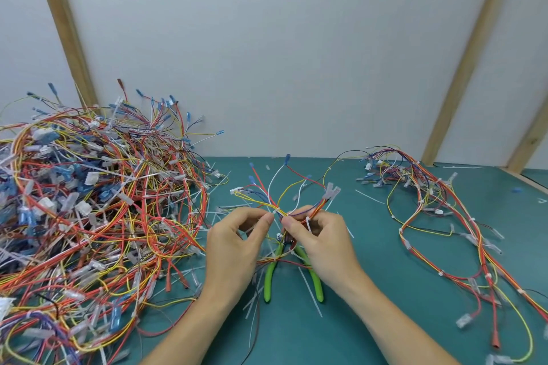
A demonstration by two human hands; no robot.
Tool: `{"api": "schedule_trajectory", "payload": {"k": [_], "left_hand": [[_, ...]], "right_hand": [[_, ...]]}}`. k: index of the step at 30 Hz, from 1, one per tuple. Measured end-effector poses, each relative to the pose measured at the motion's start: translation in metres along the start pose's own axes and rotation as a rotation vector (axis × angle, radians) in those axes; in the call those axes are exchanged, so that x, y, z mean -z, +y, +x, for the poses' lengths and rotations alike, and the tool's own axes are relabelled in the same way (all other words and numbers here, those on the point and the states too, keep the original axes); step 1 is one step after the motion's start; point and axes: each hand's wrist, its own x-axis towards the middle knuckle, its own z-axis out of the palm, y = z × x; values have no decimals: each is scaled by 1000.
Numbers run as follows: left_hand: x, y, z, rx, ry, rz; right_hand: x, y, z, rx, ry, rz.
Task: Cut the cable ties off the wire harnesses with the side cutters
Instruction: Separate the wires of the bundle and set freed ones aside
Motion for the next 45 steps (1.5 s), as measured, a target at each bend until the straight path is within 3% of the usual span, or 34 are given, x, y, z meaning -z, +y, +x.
{"api": "schedule_trajectory", "payload": {"k": [16,27,31,35,39,45], "left_hand": [[7,5,3,-65,192,29],[6,5,3,-25,196,10],[8,8,1,-134,124,238],[10,14,0,-220,-140,508],[6,8,-3,-213,-381,527],[2,1,-5,-181,-293,479]], "right_hand": [[-1,-7,1,-188,47,288],[14,-11,6,-302,-125,454],[23,-14,12,-356,-77,647],[32,-14,18,-357,15,753],[36,-11,21,-352,46,815],[34,-7,19,-401,-3,712]]}}
